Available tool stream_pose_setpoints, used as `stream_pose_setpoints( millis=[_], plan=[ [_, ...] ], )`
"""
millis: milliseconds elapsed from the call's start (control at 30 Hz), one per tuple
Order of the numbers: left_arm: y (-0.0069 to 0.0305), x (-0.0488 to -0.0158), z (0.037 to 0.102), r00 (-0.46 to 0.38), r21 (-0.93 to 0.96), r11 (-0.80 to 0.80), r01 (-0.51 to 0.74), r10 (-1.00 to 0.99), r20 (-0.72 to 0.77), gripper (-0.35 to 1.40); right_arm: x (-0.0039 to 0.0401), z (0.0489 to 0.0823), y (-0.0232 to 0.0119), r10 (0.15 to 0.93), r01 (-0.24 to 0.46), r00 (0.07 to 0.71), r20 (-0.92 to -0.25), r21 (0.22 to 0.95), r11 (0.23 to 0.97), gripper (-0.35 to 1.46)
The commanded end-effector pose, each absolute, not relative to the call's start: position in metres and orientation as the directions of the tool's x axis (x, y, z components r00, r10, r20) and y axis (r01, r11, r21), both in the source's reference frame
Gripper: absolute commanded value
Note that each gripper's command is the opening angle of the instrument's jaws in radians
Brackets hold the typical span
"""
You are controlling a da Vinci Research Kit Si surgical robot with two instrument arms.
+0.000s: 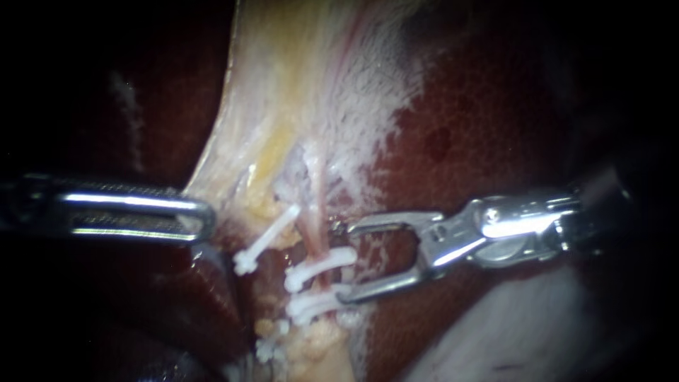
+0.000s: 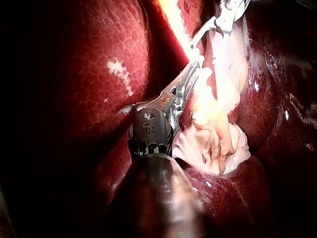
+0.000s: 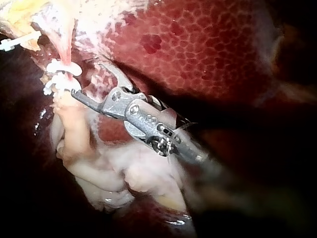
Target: Going back third clip right tube
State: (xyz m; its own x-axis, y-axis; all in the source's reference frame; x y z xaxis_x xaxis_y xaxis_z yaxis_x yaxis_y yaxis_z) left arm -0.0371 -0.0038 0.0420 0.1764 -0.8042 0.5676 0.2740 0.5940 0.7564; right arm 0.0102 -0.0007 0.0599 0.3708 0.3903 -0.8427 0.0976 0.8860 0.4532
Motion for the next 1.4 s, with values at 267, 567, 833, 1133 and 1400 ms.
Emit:
stream_pose_setpoints(
  millis=[267,567,833,1133,1400],
  plan=[
    [-0.0036,-0.0367,0.0427,0.173,0.754,0.593,0.282,-0.804,0.568,-0.35,0.0067,0.0558,0.0018,0.353,0.095,0.364,-0.862,0.412,0.906,0.60],
    [-0.0028,-0.0359,0.0444,0.172,0.751,0.594,0.289,-0.804,0.570,-0.35,0.0064,0.0535,0.0014,0.349,0.103,0.361,-0.865,0.409,0.907,0.60],
    [-0.0031,-0.0357,0.0474,0.179,0.745,0.597,0.296,-0.801,0.571,-0.35,0.0064,0.0535,0.0012,0.348,0.103,0.361,-0.865,0.408,0.907,0.60],
    [-0.0051,-0.0374,0.0522,0.206,0.753,0.578,0.314,-0.816,0.541,-0.35,0.0064,0.0535,0.0011,0.348,0.103,0.361,-0.865,0.408,0.907,0.60],
    [-0.0063,-0.0387,0.0518,0.215,0.757,0.582,0.298,-0.813,0.541,-0.35,0.0064,0.0535,0.0011,0.348,0.103,0.361,-0.865,0.408,0.907,0.60]
  ],
)
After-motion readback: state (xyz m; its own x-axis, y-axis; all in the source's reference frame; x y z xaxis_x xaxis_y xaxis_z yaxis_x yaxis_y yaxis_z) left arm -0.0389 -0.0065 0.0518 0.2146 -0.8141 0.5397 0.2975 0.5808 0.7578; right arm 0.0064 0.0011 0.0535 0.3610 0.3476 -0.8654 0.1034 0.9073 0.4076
